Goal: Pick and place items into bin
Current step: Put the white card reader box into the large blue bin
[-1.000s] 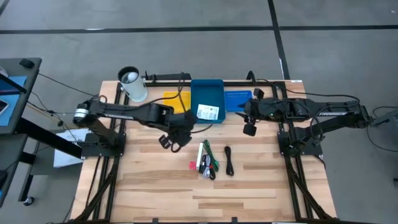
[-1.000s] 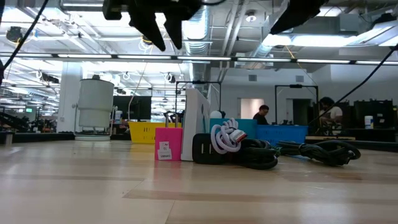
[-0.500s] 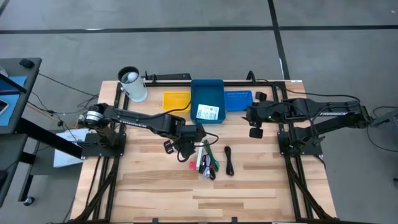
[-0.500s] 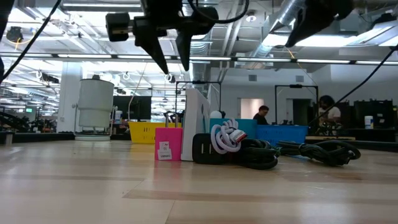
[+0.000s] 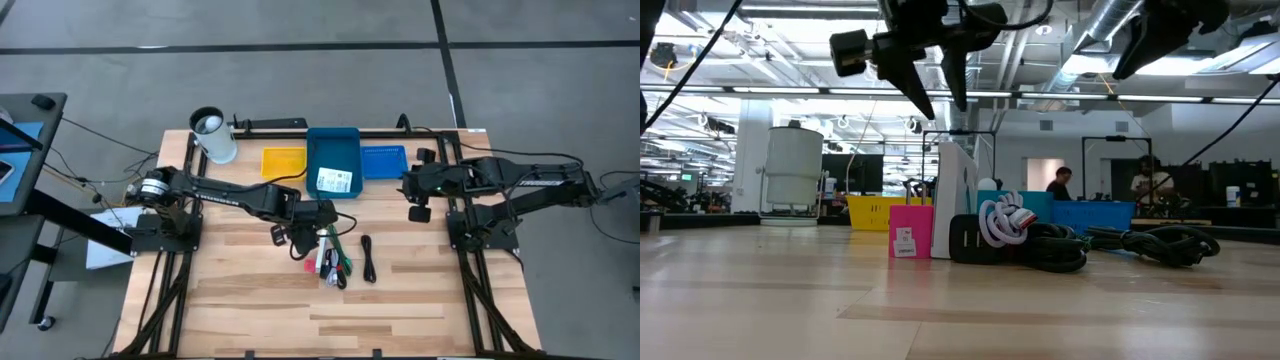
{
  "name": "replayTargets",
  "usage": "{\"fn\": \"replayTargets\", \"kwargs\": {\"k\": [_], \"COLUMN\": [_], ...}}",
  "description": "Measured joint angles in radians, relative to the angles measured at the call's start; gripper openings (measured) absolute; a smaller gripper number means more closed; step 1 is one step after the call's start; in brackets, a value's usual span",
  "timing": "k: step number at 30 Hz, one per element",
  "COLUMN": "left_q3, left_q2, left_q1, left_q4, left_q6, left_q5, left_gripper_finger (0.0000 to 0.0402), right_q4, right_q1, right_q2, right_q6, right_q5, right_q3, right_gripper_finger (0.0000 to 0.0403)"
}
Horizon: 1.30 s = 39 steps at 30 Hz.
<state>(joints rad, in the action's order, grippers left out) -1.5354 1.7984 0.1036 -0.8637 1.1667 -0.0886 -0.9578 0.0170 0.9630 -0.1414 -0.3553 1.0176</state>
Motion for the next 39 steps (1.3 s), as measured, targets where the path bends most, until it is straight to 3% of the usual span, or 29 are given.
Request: {"fn": "replayTargets", "kwargs": {"k": [19,25,39], "left_q3": [0.0,-0.008,-0.007], "left_q2": [0.012,0.057,0.07], "left_q1": [0.063,0.097,0.099], "left_q4": [0.059,0.041,0.047], "left_q6": [0.004,0.034,0.053], "left_q5": [-0.004,-0.049,-0.057], "left_gripper_finger": [0.0159,0.0159,0.0159], "right_q4": [-0.038,-0.043,-0.06], "right_q1": [0.0,0.0,0.001], "right_q2": [-0.034,-0.034,-0.034], "right_q6": [0.002,0.01,0.021], "right_q5": [0.0,0.0,0.017], "right_q3": [0.0,0.0,0.0], "right_gripper_finger": [0.0129,0.0129,0.0129]}}
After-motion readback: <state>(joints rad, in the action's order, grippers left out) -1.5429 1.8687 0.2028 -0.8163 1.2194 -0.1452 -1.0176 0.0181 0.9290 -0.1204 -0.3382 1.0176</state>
